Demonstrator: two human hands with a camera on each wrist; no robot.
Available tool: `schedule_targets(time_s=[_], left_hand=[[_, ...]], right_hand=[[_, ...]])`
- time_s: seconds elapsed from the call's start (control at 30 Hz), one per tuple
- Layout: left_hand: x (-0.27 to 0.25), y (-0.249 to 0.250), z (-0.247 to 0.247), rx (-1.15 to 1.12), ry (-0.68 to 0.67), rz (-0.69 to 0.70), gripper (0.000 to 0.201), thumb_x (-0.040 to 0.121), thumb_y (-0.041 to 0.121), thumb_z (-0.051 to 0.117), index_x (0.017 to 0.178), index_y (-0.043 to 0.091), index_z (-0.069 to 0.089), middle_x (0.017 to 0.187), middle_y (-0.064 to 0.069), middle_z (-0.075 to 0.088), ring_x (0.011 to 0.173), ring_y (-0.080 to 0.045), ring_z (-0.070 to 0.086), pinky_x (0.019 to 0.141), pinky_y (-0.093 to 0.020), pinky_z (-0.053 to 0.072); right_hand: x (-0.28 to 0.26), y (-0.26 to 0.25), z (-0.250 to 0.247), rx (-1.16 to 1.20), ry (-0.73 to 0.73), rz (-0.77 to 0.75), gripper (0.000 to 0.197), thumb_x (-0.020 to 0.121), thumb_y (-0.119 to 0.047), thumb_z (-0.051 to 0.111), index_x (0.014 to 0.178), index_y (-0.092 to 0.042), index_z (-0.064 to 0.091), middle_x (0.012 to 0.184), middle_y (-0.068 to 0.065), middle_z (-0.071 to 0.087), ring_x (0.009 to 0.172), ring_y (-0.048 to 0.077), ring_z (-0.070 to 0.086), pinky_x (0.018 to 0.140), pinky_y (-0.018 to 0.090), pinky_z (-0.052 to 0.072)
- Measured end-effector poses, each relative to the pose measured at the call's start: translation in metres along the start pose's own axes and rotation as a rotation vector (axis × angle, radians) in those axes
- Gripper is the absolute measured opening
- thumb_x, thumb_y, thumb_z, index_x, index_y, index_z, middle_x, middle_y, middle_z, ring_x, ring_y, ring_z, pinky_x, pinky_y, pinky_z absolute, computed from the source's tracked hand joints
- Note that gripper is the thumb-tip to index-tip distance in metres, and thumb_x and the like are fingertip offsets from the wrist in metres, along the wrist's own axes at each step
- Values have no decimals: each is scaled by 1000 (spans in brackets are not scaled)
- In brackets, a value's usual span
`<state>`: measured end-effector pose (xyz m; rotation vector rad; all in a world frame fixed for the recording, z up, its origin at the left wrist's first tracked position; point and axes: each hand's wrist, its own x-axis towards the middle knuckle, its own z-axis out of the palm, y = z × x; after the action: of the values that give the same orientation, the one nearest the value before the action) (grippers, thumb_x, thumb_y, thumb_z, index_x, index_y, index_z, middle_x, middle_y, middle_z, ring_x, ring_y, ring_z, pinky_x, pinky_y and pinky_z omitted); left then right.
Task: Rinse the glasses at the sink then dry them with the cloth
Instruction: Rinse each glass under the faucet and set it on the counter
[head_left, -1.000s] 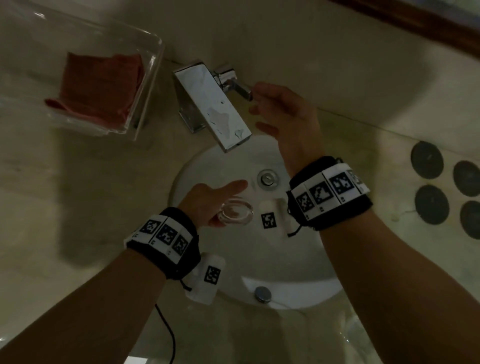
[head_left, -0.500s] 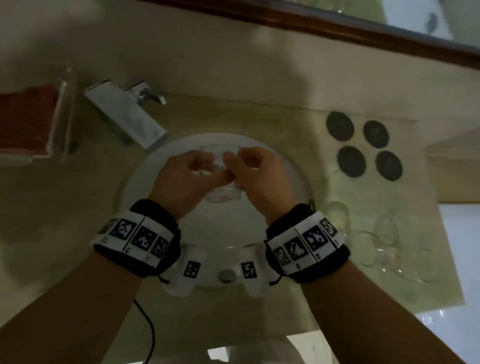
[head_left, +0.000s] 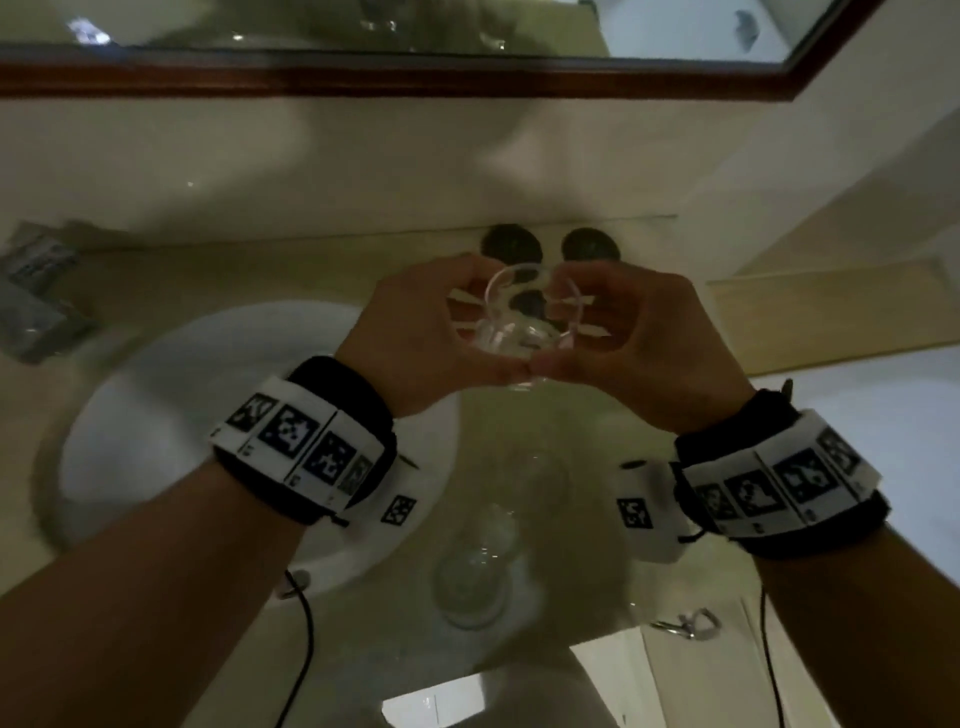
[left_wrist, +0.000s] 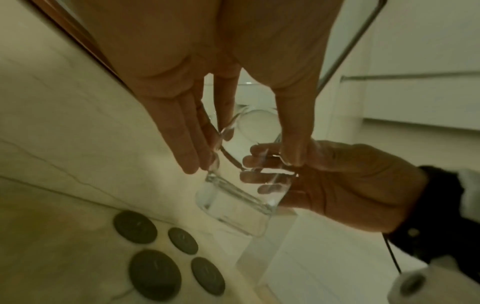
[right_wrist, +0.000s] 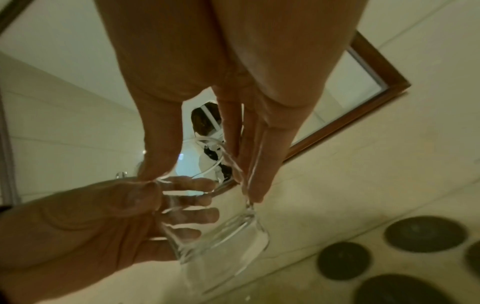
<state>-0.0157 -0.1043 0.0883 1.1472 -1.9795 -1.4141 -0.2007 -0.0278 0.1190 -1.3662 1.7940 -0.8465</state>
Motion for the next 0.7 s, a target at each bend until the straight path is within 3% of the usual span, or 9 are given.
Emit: schedule_targets(time_s=[0.13,0.23,0.37,0.47,0.7], left_hand=[[24,16,65,253,-115,-59,64,48,48,95,97,26,59,96,10,69,86,-10,69,78,-37,61],[41,21,104,434,-206,-120,64,51,44,94,99,26,56,97,9,65,86,-15,66,77,-40,59],[53,11,140,477,-286,-206,62,55,31,94,102,27,55,103,7,64,93,-16,65,81,-40,59],[55,5,161,581,-323,-226,60,58,31,93,101,26,51,103,6,61,93,-16,63,81,-39,58],[61,-2,184,749,-405,-285,63,66,30,88,111,17,45,111,-5,55,96,-25,58,81,-39,52]], right_hand=[[-2,51,-52,-127,-98,35,68,55,-33,96,116,-25,67,113,-12,69,106,3,66,75,25,63],[0,90,-72,-178,-178,65,69,53,-26,98,112,-24,62,113,-12,65,106,6,65,71,25,63],[5,133,-80,-258,-261,78,73,51,-24,99,111,-25,57,114,-9,63,106,11,65,76,36,64],[8,159,-76,-328,-303,64,74,49,-25,99,110,-24,56,113,-4,64,104,18,65,79,43,62],[16,181,-64,-395,-379,48,71,53,-19,95,109,-18,53,111,-1,62,99,21,63,81,44,58]])
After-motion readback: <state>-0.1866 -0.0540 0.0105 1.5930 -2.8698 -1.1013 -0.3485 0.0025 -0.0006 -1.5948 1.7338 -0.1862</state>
